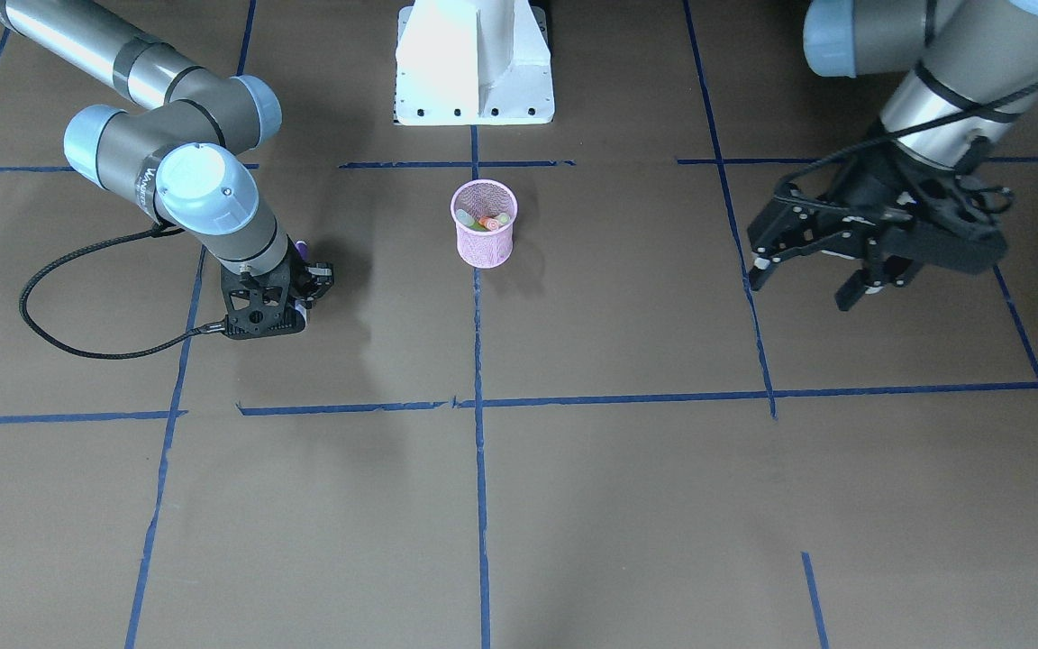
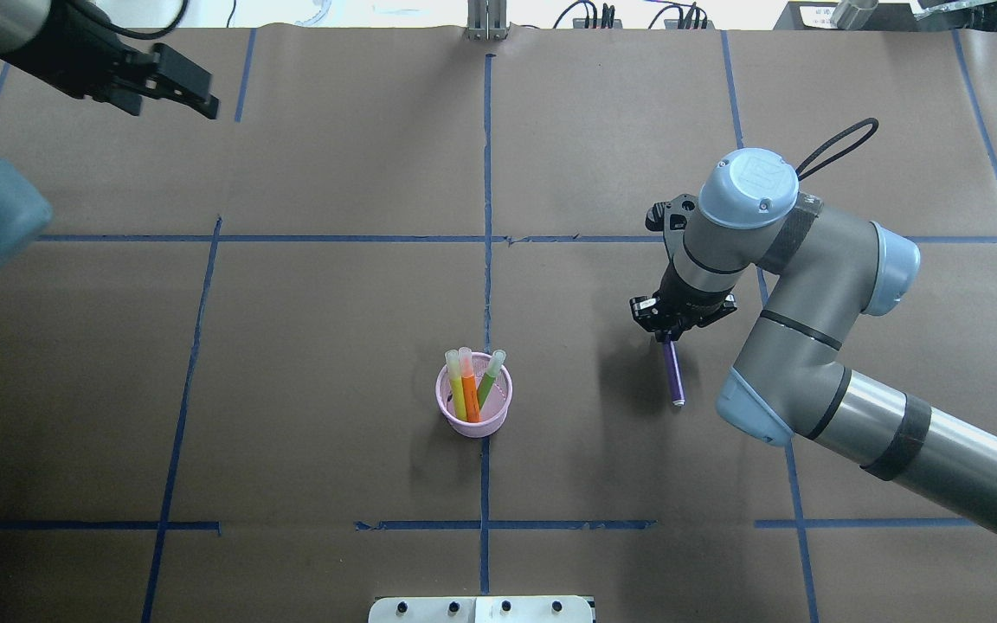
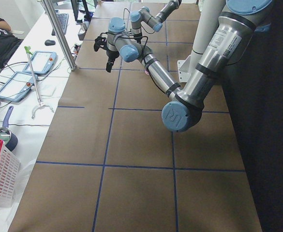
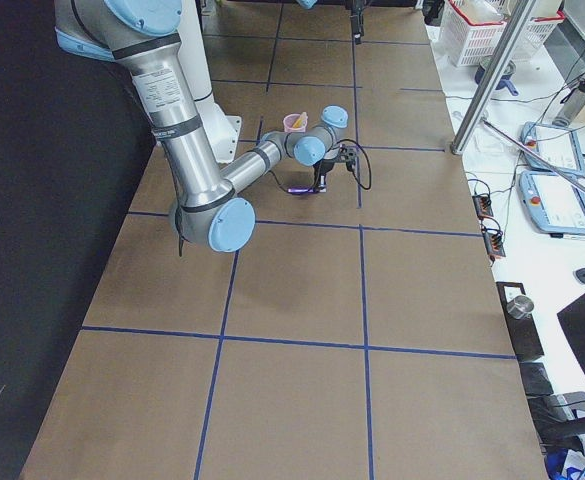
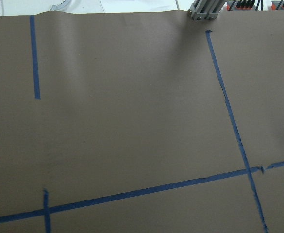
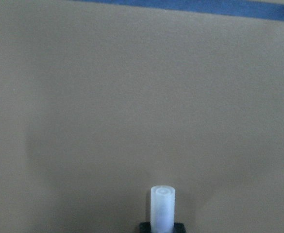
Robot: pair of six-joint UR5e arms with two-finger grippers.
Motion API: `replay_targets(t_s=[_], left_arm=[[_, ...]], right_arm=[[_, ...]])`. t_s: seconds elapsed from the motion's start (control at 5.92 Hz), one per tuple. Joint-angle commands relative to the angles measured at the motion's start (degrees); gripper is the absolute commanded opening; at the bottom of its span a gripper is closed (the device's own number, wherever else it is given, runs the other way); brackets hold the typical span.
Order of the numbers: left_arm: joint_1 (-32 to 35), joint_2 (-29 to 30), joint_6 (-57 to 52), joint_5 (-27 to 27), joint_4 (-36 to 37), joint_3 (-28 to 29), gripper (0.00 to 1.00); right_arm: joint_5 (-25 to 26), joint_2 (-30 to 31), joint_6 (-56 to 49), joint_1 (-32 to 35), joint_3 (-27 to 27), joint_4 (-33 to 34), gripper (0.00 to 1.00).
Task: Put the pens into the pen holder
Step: 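Open the left gripper and withdraw it while the right gripper closes on the purple marker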
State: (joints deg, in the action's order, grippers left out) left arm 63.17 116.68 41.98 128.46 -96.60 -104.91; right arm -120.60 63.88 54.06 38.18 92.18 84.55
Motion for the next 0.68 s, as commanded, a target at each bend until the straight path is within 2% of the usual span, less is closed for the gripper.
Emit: replay_targets(t_s=[0.0,0.17,0.34,0.51], left_arm=[[7.81,-2.15,-15.51,6.6,4.81,7.31,1.0],[9.5,-2.25,-23.62,6.62,9.72,11.09,1.0],[12.39,-2.34,-32.05,6.63,12.38,16.35,1.0],[15.2,-3.73,-39.36,6.71,12.14,22.58,1.0]], right_arm=[[0.1,-0.42,0.08,0.58,0.28,-0.09,0.0],[0.63,-1.2,0.26,0.75,0.71,-0.09,0.0],[3.85,-1.47,0.35,0.84,2.11,-0.09,0.0],[6.49,-1.65,0.44,0.75,3.34,-0.09,0.0]])
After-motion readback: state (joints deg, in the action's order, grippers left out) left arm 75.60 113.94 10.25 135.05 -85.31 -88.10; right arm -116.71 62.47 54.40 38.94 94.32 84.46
